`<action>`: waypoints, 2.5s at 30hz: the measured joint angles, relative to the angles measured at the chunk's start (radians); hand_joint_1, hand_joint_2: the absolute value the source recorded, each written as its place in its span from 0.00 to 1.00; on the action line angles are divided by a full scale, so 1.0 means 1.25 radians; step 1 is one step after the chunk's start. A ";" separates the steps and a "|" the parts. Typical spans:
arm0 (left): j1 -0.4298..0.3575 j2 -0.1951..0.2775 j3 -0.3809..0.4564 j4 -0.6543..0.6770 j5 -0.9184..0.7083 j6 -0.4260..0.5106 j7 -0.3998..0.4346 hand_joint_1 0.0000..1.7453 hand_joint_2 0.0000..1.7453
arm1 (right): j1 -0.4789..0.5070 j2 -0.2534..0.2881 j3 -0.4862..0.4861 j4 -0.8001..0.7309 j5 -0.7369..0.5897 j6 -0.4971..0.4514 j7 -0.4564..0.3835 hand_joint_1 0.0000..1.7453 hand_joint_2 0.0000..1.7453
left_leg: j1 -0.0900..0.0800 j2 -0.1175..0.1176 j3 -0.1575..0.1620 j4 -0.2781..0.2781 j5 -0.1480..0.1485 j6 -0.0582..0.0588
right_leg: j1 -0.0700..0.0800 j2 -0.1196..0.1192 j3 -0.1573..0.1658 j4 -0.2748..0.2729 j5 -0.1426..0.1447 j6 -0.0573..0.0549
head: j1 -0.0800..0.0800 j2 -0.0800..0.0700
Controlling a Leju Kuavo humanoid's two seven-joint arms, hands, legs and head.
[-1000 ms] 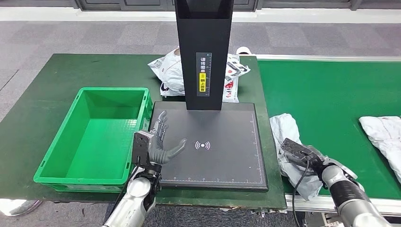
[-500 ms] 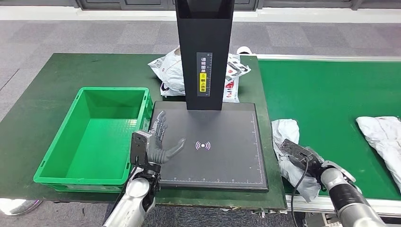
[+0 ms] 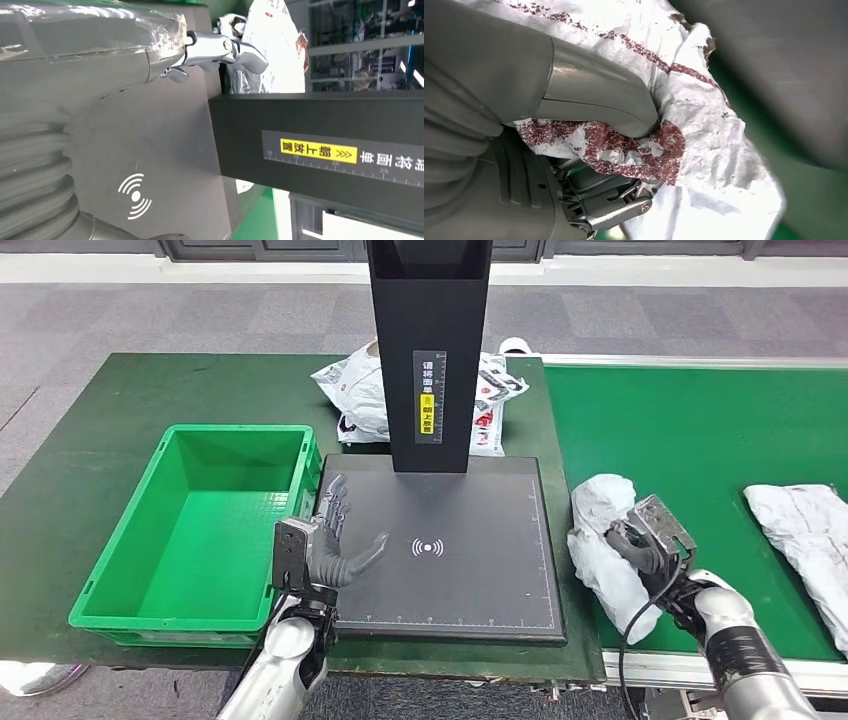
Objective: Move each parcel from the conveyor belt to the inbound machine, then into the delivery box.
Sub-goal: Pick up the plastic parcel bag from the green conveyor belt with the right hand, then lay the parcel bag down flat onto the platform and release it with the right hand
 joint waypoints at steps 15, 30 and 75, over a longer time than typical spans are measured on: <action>0.009 -0.002 0.002 -0.004 -0.001 0.016 -0.008 0.00 1.00 | 0.047 0.032 -0.013 -0.234 -0.173 -0.087 -0.001 1.00 1.00 | -0.001 -0.001 -0.001 0.000 0.000 0.000 | -0.001 -0.001 0.000 0.000 0.000 0.000 | 0.000 0.000; 0.014 -0.035 0.039 -0.007 -0.012 0.030 -0.029 0.00 1.00 | 0.118 0.201 -0.017 -0.596 -0.044 -0.359 -0.030 1.00 1.00 | 0.000 -0.001 -0.001 -0.001 0.000 -0.001 | 0.000 -0.001 0.000 0.000 -0.001 -0.001 | 0.000 0.000; 0.040 -0.048 0.083 -0.103 0.111 0.200 -0.026 0.00 1.00 | 0.060 0.376 0.338 -0.268 0.424 -0.333 0.225 0.00 0.00 | 0.001 -0.002 -0.002 -0.001 0.001 -0.004 | 0.001 -0.001 -0.002 0.001 -0.001 -0.003 | 0.000 0.000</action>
